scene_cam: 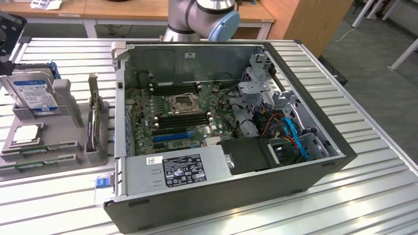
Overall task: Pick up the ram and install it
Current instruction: 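Reach for the ram, then pick up the ram and move it above insertion slot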
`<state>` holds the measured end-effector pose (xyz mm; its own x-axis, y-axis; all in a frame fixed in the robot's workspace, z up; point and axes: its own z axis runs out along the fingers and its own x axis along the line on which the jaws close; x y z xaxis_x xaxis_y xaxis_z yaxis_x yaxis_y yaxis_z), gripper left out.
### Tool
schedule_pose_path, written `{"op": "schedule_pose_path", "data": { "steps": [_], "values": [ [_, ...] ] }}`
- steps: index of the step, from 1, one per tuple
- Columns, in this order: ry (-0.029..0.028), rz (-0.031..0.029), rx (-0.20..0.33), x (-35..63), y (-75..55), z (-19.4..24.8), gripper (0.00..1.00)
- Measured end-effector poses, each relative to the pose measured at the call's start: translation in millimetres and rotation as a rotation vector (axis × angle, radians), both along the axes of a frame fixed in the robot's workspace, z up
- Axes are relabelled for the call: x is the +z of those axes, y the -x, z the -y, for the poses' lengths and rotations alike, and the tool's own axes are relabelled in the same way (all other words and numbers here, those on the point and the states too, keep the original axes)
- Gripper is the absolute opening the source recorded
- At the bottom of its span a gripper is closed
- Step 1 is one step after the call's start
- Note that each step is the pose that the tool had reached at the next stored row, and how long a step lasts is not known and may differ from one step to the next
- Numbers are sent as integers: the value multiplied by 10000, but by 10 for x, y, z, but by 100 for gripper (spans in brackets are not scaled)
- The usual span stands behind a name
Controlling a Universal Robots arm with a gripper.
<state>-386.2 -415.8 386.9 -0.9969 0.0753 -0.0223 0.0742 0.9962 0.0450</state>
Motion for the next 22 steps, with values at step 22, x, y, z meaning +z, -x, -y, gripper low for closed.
{"op": "schedule_pose_path", "data": {
  "steps": [22],
  "values": [
    [0, 0, 606, 0, 0, 6, 10]
  ]
}}
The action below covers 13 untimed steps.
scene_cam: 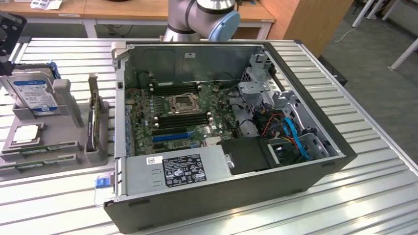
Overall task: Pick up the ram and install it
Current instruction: 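Pick up the ram and move it above insertion slot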
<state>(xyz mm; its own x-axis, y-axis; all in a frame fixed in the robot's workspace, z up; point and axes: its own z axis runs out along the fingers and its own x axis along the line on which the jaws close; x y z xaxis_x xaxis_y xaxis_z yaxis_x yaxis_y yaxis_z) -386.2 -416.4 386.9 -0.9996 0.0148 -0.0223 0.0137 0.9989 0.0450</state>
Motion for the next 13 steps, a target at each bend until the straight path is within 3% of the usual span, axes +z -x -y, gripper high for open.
{"op": "schedule_pose_path", "data": {
  "steps": [13],
  "values": [
    [1, -1, 2233, 0, 1, 0, 10]
  ]
}}
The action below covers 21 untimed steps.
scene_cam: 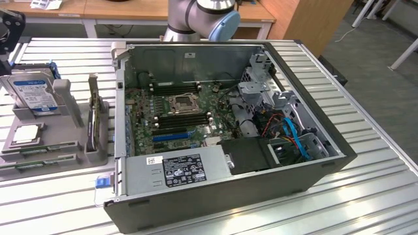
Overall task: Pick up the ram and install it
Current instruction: 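Pick up the ram and move it above insertion slot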
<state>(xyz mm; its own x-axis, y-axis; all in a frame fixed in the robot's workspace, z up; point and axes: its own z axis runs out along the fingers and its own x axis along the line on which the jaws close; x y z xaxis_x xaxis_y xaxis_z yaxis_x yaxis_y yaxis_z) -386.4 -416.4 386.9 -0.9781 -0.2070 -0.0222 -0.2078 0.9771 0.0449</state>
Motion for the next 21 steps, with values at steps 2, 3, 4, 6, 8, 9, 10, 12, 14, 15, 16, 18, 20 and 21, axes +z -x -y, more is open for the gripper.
{"op": "schedule_pose_path", "data": {
  "steps": [2, 3, 4, 6, 8, 9, 10, 12, 14, 15, 16, 18, 20, 21],
  "values": [
    [0, 1, 356, 0, 0, 0, 10],
    [1, 1, 543, 0, 0, 0, 10],
    [1, 0, 723, 0, 0, 0, 10],
    [1, 0, 1082, 0, 0, 0, 10],
    [1, 0, 1442, 0, 0, 0, 10],
    [2, 1, 1621, 0, 0, 0, 10],
    [2, 1, 1802, 0, 0, 0, 10],
    [2, 1, 2177, -1, 0, 0, 10],
    [2, 0, 2537, -1, 0, 0, 10],
    [2, 1, 2718, -1, 0, 0, 10],
    [2, 0, 2896, -1, 0, 0, 10],
    [2, 1, 3268, -1, 0, 0, 10],
    [3, 0, 3627, -1, 0, 0, 10],
    [3, 1, 3807, -1, 0, 0, 10]
  ]
}}
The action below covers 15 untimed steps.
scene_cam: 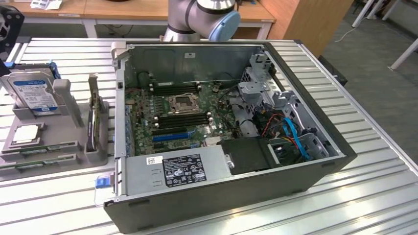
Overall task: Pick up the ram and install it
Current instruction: 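Pick up the ram and move it above insertion slot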
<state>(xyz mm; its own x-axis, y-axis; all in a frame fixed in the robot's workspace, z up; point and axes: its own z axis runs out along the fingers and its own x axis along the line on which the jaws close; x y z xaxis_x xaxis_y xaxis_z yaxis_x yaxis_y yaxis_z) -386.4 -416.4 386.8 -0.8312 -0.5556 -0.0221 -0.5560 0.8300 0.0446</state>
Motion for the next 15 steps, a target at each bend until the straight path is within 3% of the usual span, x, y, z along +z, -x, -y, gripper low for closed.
{"op": "schedule_pose_path", "data": {
  "steps": [15],
  "values": [
    [1, 0, 2725, -2, 0, 0, 10]
  ]
}}
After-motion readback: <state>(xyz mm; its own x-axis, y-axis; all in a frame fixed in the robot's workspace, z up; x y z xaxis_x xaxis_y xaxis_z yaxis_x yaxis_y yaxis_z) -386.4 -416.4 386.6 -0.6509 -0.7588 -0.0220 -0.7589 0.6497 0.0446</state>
